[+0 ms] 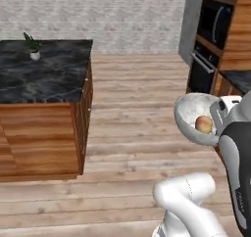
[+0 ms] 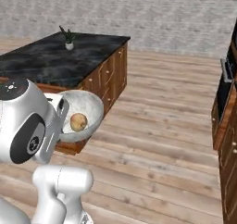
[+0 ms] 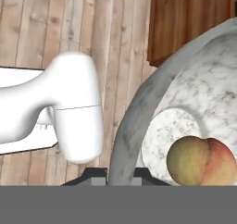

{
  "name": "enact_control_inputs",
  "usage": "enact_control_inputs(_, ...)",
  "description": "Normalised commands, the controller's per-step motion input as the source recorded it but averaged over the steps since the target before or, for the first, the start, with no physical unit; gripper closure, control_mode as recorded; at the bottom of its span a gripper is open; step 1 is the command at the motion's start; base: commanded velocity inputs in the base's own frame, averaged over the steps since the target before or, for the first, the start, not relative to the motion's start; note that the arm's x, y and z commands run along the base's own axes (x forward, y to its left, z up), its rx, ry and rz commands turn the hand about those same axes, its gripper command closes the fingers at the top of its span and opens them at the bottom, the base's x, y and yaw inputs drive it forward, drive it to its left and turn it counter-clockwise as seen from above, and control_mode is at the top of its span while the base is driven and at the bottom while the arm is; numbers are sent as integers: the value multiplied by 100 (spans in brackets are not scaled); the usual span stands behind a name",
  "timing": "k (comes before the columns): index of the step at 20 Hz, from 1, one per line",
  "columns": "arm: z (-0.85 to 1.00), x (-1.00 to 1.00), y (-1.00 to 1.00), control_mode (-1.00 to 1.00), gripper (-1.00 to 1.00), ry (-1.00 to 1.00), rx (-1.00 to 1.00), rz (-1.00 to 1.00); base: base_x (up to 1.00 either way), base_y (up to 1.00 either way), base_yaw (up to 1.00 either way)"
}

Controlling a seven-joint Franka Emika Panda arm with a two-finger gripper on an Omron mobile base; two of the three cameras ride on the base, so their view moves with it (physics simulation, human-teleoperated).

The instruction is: Pick the peach from the cabinet and place it in the bowl. Then pick the bowl and place it in the sink. Then turn on the sink facuet.

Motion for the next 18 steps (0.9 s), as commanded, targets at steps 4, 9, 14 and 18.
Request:
enact_control_inputs(4,0,0,0,100,100,0,0,0,69,28,63)
enact_control_inputs(9,0,0,0,100,100,0,0,0,65,29,69)
enact_control_inputs(14,0,0,0,100,100,0,0,0,67,27,70)
enact_control_inputs(18,0,0,0,100,100,0,0,0,92,11,66)
